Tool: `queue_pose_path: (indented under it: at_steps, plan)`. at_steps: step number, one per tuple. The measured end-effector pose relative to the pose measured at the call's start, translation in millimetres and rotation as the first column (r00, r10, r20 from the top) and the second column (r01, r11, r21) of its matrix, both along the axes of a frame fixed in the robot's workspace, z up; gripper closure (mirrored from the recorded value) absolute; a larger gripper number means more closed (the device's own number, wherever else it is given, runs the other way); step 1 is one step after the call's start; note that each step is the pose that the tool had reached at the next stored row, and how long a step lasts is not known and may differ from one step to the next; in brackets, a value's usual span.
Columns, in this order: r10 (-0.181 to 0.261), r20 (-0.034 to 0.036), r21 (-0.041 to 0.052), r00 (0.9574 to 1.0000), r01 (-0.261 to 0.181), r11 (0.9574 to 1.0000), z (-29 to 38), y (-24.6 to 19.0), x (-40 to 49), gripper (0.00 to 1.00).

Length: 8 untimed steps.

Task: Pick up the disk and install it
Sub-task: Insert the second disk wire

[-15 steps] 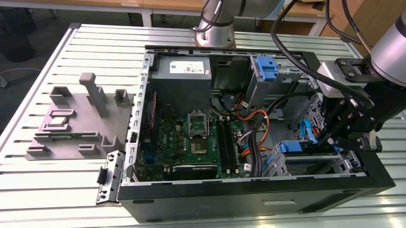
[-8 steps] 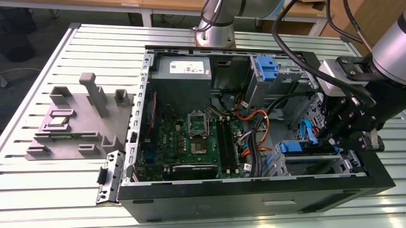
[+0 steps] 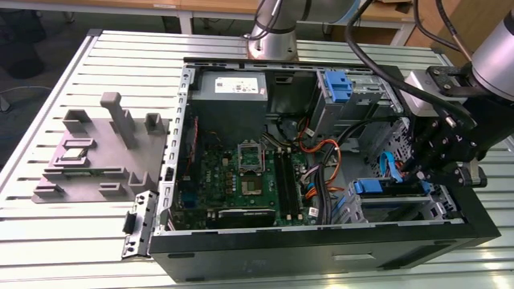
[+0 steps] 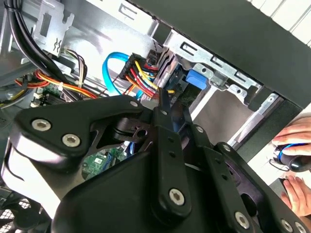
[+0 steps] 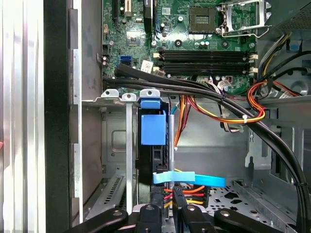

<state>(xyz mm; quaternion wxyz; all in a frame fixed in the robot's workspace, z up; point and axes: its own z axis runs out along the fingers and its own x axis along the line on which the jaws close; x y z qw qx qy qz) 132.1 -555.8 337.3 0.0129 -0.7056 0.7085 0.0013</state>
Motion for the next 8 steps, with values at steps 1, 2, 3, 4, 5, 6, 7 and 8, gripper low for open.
queue_pose_path:
  at_steps: [1, 2, 3, 4, 5, 6, 7, 8]
  plan:
    - [0.0, 0.0, -0.0001, 1.0, 0.0, 1.0, 0.1, 0.7, 0.7, 0.76]
    - [0.0, 0.0, 0.0, 1.0, 0.0, 1.0, 0.0, 1.2, 1.3, 0.76]
    - [0.0, 0.0, 0.0, 1.0, 0.0, 1.0, 0.0, 1.4, 1.7, 0.76]
    - [0.0, 0.0001, -0.0002, 1.0, 0.0, 1.0, 0.1, 1.7, 1.7, 0.76]
    - [0.0, 0.0, 0.0, 1.0, 0.0, 1.0, 0.0, 1.8, 1.7, 0.76]
    - [0.0, 0.0001, -0.0002, 1.0, 0.0, 1.0, 0.0, 1.8, 1.7, 0.76]
    - [0.0, 0.0, -0.0002, 1.0, 0.0, 1.0, -0.2, 1.9, 1.7, 0.76]
    - [0.0, 0.0, -0.0001, 1.0, 0.0, 1.0, -0.6, 1.9, 1.8, 0.76]
